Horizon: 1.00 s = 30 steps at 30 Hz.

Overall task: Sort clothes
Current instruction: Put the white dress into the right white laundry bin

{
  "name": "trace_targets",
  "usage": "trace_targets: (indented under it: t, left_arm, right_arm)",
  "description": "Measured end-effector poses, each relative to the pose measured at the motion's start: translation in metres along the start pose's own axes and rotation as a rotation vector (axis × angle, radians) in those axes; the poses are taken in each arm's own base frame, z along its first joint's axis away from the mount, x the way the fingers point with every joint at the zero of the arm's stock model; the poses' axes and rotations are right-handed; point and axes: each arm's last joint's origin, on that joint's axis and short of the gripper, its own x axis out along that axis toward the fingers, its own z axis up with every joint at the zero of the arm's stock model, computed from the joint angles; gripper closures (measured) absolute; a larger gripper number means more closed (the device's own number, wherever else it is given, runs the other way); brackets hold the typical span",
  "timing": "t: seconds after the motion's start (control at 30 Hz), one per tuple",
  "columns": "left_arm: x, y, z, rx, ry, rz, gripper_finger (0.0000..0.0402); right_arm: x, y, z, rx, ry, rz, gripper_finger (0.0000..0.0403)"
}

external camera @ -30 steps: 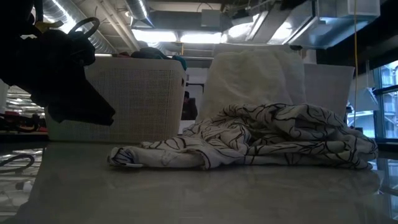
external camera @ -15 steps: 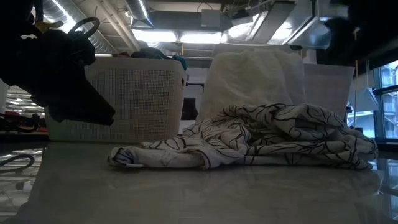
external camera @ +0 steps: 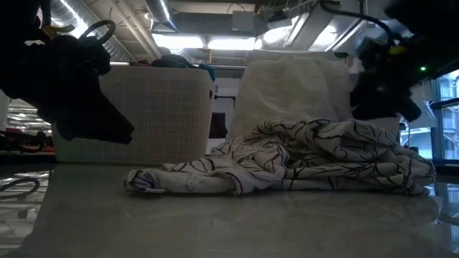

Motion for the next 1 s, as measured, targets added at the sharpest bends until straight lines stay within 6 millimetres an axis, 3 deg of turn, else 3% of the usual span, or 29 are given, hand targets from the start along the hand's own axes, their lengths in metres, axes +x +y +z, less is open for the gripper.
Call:
trace_targets:
  t: [0.2, 0.4, 0.73, 0.83, 1.0]
  left_arm:
    - [0.001, 0.0, 0.001, -0.003, -0.002, 0.002, 0.0233]
    - [0.001, 0.0, 0.001, -0.007, -0.004, -0.001, 0.0233]
    - [0.001, 0.0, 0.001, -0.008, -0.005, -0.002, 0.0233]
    - [0.001, 0.0, 0.001, -0.01, -0.007, -0.005, 0.0233]
    - [0.0, -0.002, 0.002, -0.007, -0.016, -0.015, 0.0233]
  right_arm:
    - [0.02, 0.0, 0.017, -0.03, -0.128, 0.028, 0.015]
    - [0.034, 0.005, 0.036, -0.054, -0.354, 0.227, 0.015]
    - [0.071, 0.005, 0.04, -0.023, -0.416, 0.154, 0.0159]
    - [0.077, 0.007, 0.048, -0.072, -0.463, 0.152, 0.0208]
    - [0.078, 0.001, 0.075, -0.156, -0.537, 0.104, 0.0366]
